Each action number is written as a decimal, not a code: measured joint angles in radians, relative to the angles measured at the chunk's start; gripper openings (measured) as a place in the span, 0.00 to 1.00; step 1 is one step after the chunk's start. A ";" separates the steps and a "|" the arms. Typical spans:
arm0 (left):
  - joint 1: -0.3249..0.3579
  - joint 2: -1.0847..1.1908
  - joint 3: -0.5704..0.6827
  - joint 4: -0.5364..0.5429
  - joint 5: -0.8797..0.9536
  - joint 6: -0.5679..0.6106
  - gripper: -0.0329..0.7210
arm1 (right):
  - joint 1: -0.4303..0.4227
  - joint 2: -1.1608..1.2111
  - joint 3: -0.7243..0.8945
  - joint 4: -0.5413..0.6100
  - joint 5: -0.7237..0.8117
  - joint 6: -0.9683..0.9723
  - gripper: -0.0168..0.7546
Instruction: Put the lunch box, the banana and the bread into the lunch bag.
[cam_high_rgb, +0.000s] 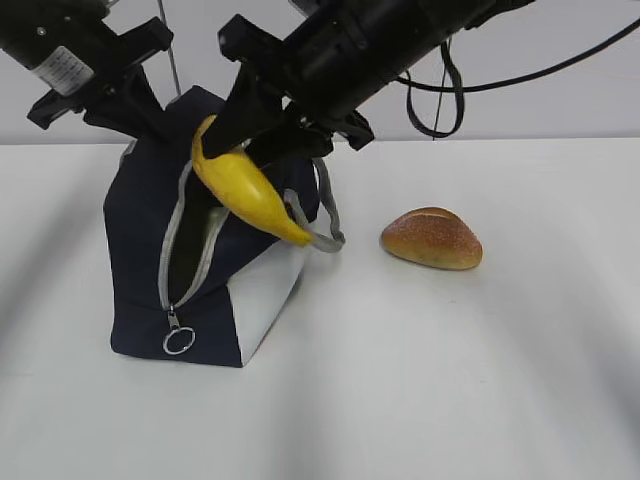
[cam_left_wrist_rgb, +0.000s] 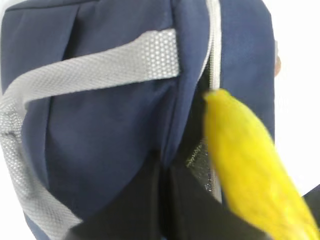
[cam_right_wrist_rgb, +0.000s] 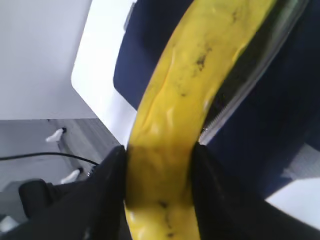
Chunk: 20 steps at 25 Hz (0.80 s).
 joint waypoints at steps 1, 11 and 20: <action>0.000 0.000 0.000 -0.001 0.001 0.000 0.04 | 0.000 0.020 -0.014 0.013 -0.008 0.022 0.40; 0.000 0.000 0.000 -0.019 0.008 0.000 0.04 | 0.000 0.205 -0.213 -0.039 -0.035 0.388 0.40; 0.000 0.000 0.000 -0.021 0.012 0.000 0.04 | 0.004 0.272 -0.225 -0.044 -0.174 0.466 0.60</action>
